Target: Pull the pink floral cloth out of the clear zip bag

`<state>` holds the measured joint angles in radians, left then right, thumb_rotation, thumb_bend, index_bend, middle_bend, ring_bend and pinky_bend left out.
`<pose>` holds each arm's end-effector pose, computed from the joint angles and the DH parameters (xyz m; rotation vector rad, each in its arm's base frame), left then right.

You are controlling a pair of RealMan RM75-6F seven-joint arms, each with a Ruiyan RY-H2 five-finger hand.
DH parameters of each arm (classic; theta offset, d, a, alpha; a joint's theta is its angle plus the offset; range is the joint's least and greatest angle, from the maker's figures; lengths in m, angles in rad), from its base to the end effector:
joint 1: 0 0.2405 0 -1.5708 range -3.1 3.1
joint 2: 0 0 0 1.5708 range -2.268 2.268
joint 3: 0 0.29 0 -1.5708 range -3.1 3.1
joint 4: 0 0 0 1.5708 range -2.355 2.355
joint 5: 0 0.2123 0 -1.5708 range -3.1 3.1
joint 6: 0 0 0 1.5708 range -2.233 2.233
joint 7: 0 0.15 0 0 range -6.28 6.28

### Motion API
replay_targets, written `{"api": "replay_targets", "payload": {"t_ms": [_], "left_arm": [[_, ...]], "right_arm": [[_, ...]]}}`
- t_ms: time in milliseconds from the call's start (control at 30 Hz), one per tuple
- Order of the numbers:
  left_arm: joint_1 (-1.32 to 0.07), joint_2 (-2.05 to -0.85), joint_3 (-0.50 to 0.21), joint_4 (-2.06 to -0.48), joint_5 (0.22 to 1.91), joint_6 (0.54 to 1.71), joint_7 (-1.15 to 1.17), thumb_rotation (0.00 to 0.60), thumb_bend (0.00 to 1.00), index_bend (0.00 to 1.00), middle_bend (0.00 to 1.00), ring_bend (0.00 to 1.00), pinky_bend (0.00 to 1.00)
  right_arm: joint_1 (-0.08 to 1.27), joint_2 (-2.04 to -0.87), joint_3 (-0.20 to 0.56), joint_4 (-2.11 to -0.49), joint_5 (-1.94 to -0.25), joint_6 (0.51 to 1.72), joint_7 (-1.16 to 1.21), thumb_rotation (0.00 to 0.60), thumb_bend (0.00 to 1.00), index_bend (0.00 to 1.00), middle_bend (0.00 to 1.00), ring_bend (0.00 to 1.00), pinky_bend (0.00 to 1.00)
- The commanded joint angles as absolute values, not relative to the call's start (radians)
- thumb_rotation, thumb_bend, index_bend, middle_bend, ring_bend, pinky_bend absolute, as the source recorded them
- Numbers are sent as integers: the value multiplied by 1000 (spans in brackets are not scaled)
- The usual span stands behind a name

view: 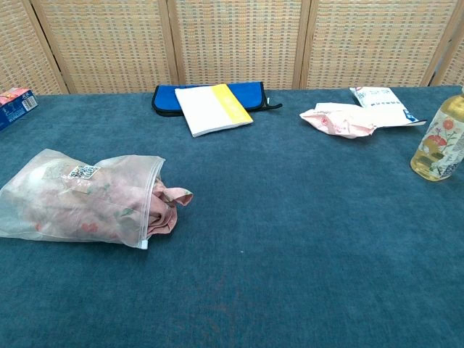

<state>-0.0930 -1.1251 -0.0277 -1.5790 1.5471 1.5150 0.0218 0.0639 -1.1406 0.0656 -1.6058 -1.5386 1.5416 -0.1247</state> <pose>-0.3405 0.1882 0.1710 -1.4376 -0.8350 -0.9053 -0.3360 -0.1856 0.1727 1.3959 -0.7648 0.8724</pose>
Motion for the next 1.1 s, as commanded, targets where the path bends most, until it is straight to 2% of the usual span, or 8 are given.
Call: {"api": "replay_targets", "payload": {"t_ms": [33, 267, 500, 733, 833, 1100], "left_arm": [[-94, -1124, -27, -1579, 1546, 1511, 21, 600, 145, 0, 0, 0, 0], [-115, -1141, -18, -1556, 1566, 1478, 8, 600, 145, 0, 0, 0, 0], [-242, -1234, -41, -1450, 1549, 1288, -15, 600, 145, 0, 0, 0, 0], [-344, -1315, -51, -1354, 1555, 1161, -58, 600, 144, 0, 0, 0, 0], [-395, -1351, -55, -1344, 1543, 1088, -50, 600, 144, 0, 0, 0, 0], [-436, -1393, -85, -1349, 1413, 986, 32, 600, 145, 0, 0, 0, 0]], "right_arm": [[64, -1142, 66, -1604, -1537, 1541, -123, 600, 0, 0, 0, 0, 0], [62, -1145, 69, -1603, -1536, 1545, -122, 600, 0, 0, 0, 0, 0], [66, -1148, 75, -1597, -1521, 1532, -121, 600, 0, 0, 0, 0, 0], [69, -1150, 79, -1593, -1508, 1524, -126, 600, 0, 0, 0, 0, 0], [73, -1156, 81, -1590, -1506, 1519, -141, 600, 0, 0, 0, 0, 0], [77, -1159, 80, -1583, -1501, 1508, -138, 600, 0, 0, 0, 0, 0]]}}
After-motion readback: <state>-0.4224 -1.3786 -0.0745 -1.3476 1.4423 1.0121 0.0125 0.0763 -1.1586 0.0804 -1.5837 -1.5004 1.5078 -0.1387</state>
